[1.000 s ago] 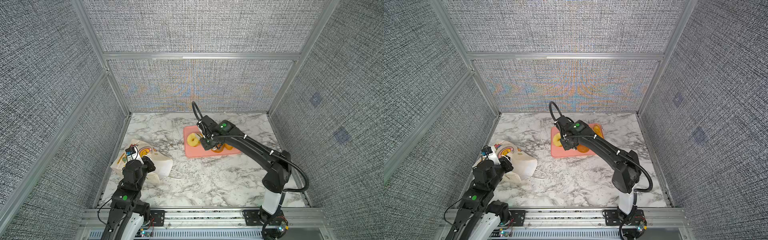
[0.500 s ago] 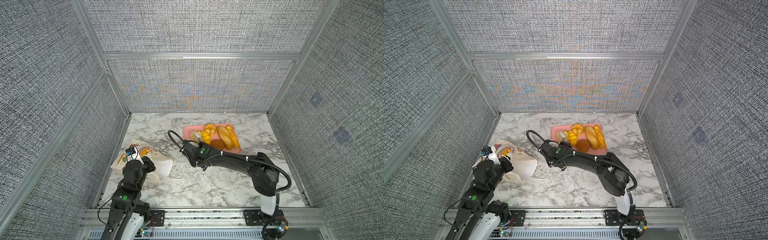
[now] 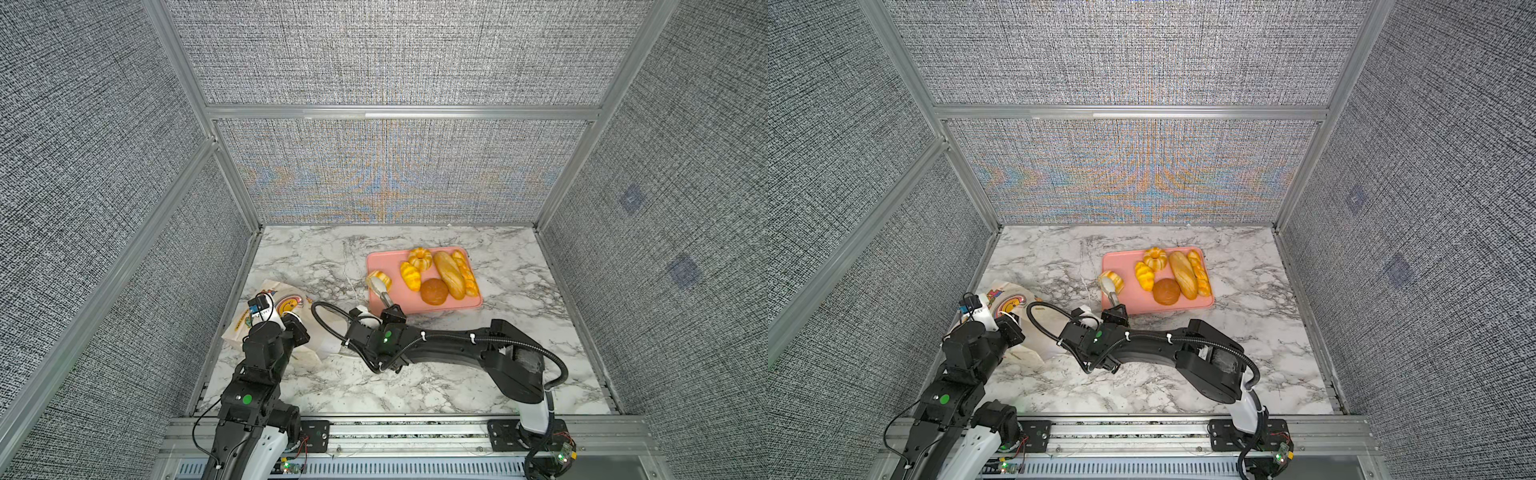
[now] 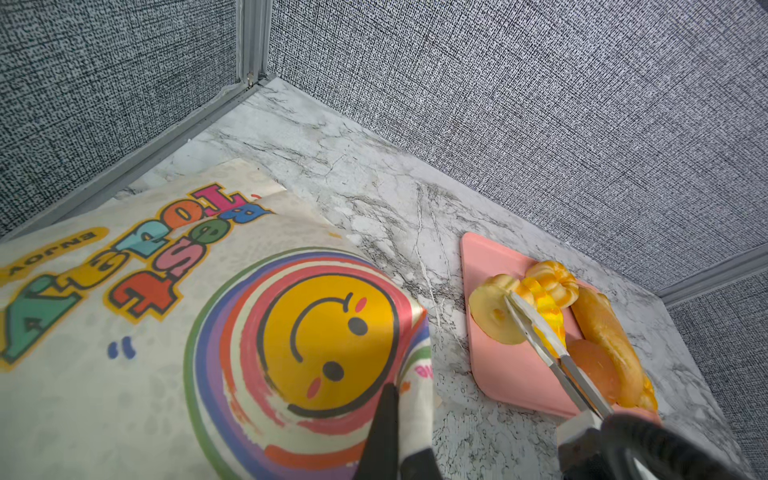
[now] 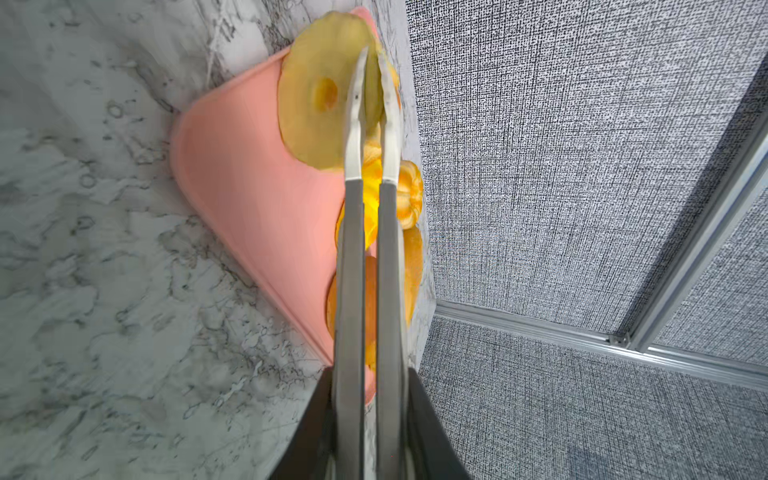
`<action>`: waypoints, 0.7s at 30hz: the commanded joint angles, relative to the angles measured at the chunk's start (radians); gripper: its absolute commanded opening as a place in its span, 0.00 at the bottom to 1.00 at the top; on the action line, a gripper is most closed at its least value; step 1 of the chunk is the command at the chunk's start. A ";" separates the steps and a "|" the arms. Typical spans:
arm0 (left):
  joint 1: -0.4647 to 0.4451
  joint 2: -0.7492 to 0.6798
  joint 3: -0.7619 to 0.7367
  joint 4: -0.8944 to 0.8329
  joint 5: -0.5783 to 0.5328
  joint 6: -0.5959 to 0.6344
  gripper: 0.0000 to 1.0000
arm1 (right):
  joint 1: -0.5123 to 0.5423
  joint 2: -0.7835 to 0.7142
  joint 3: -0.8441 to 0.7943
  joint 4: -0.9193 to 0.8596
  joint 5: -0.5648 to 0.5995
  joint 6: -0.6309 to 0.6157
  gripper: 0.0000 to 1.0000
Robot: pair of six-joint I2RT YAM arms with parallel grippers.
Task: Take the fake bread out of the paper bag
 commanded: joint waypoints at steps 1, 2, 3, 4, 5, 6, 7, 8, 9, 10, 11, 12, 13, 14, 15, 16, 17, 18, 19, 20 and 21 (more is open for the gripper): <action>0.000 0.003 0.010 -0.029 0.025 -0.008 0.00 | 0.022 -0.008 -0.044 -0.112 0.017 0.137 0.00; 0.001 0.004 0.010 -0.029 0.025 -0.009 0.00 | 0.028 -0.010 -0.064 -0.125 0.021 0.163 0.00; 0.000 0.006 0.010 -0.029 0.025 -0.009 0.00 | 0.036 -0.016 -0.087 -0.144 0.025 0.189 0.00; 0.001 0.006 0.010 -0.030 0.026 -0.009 0.00 | 0.041 -0.021 -0.103 -0.159 0.024 0.208 0.00; 0.002 0.007 0.010 -0.031 0.026 -0.011 0.00 | 0.047 -0.029 -0.122 -0.175 0.020 0.240 0.00; 0.002 0.004 0.010 -0.031 0.026 -0.012 0.00 | 0.053 -0.039 -0.143 -0.186 0.018 0.263 0.00; 0.001 0.005 0.010 -0.032 0.024 -0.012 0.00 | 0.058 -0.048 -0.159 -0.193 0.012 0.280 0.00; 0.001 0.003 0.010 -0.032 0.024 -0.015 0.00 | 0.063 -0.057 -0.173 -0.201 -0.002 0.294 0.00; 0.001 0.001 0.010 -0.031 0.023 -0.016 0.00 | 0.066 -0.068 -0.189 -0.200 -0.012 0.300 0.00; 0.001 0.001 0.010 -0.032 0.021 -0.017 0.00 | 0.068 -0.076 -0.199 -0.200 -0.021 0.309 0.00; 0.001 0.001 0.009 -0.033 0.021 -0.017 0.00 | 0.070 -0.087 -0.208 -0.199 -0.040 0.313 0.00; 0.001 0.002 0.009 -0.032 0.020 -0.021 0.00 | 0.069 -0.095 -0.214 -0.191 -0.055 0.310 0.00; 0.001 0.001 0.009 -0.032 0.020 -0.022 0.00 | 0.070 -0.107 -0.223 -0.178 -0.067 0.305 0.00; 0.002 0.001 0.007 -0.032 0.021 -0.025 0.00 | 0.070 -0.116 -0.227 -0.167 -0.087 0.293 0.00; 0.001 0.002 0.009 -0.034 0.023 -0.025 0.00 | 0.070 -0.122 -0.229 -0.159 -0.100 0.284 0.00; 0.002 0.001 0.009 -0.037 0.023 -0.026 0.00 | 0.069 -0.127 -0.226 -0.157 -0.107 0.286 0.03; 0.001 0.001 0.010 -0.039 0.023 -0.026 0.00 | 0.070 -0.131 -0.225 -0.158 -0.118 0.279 0.08; 0.001 0.000 0.011 -0.040 0.021 -0.026 0.00 | 0.069 -0.131 -0.220 -0.165 -0.126 0.279 0.13; 0.002 -0.002 0.012 -0.041 0.021 -0.026 0.00 | 0.068 -0.132 -0.211 -0.176 -0.129 0.286 0.16; 0.001 -0.003 0.012 -0.041 0.022 -0.026 0.00 | 0.069 -0.133 -0.204 -0.186 -0.142 0.285 0.18; 0.002 -0.003 0.011 -0.041 0.021 -0.026 0.00 | 0.069 -0.134 -0.195 -0.197 -0.146 0.292 0.20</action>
